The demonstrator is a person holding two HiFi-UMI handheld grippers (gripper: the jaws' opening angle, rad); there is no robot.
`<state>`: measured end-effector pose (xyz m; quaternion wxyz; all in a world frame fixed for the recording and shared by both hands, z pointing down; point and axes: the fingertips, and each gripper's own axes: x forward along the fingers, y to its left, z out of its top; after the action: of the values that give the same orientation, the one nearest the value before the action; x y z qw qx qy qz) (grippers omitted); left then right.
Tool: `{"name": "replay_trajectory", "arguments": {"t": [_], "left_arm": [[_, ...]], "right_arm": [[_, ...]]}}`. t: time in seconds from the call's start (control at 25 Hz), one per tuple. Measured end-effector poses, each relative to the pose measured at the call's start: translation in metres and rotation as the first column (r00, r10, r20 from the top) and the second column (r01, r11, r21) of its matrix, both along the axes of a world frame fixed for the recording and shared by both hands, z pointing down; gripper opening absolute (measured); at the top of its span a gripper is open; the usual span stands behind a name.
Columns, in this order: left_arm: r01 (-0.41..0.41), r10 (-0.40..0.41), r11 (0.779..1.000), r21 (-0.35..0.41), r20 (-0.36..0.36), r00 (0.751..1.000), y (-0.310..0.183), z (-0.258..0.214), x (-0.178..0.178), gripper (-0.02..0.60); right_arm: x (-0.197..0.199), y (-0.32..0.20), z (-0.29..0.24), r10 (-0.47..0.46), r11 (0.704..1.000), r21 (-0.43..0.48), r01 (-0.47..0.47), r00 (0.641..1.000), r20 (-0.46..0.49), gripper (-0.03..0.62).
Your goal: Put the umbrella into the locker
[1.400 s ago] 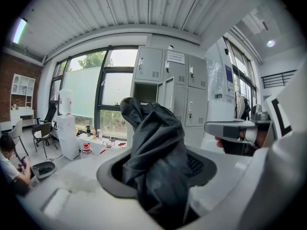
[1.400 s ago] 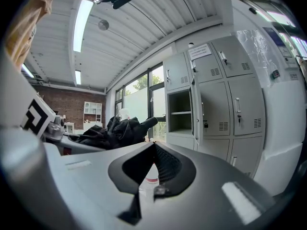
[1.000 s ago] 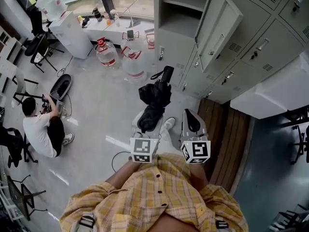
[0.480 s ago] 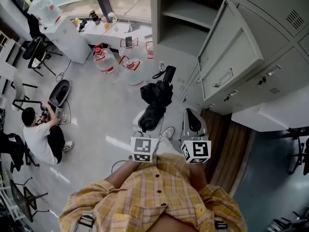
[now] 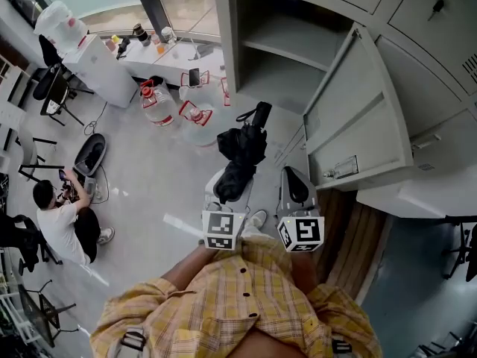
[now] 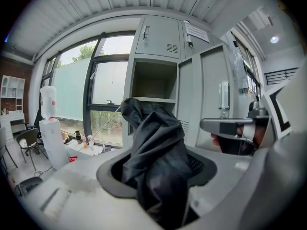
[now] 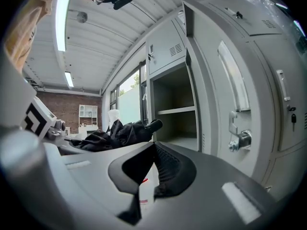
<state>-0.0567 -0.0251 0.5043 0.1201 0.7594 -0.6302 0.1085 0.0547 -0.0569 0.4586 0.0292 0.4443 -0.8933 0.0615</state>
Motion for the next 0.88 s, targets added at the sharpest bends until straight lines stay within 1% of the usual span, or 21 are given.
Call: {"name": "replay_trajectory", "arguments": {"t": [0.24, 0.64, 0.88], "left_arm": [[-0.003, 0.003, 1.000, 0.006, 0.007, 1.000, -0.034, 0.000, 0.003, 0.247], [-0.003, 0.003, 1.000, -0.006, 0.007, 1.000, -0.055, 0.004, 0.001, 0.247], [-0.039, 0.039, 0.999, -0.007, 0.009, 0.999, -0.073, 0.002, 0.000, 0.247]], "right_arm": [[-0.001, -0.033, -0.001, -0.011, 1.000, 0.008, 0.011, 1.000, 0.009, -0.002], [-0.003, -0.053, 0.003, -0.006, 1.000, -0.004, 0.006, 1.000, 0.014, -0.002], [-0.010, -0.066, 0.003, 0.013, 1.000, -0.011, -0.013, 1.000, 0.010, -0.002]]}}
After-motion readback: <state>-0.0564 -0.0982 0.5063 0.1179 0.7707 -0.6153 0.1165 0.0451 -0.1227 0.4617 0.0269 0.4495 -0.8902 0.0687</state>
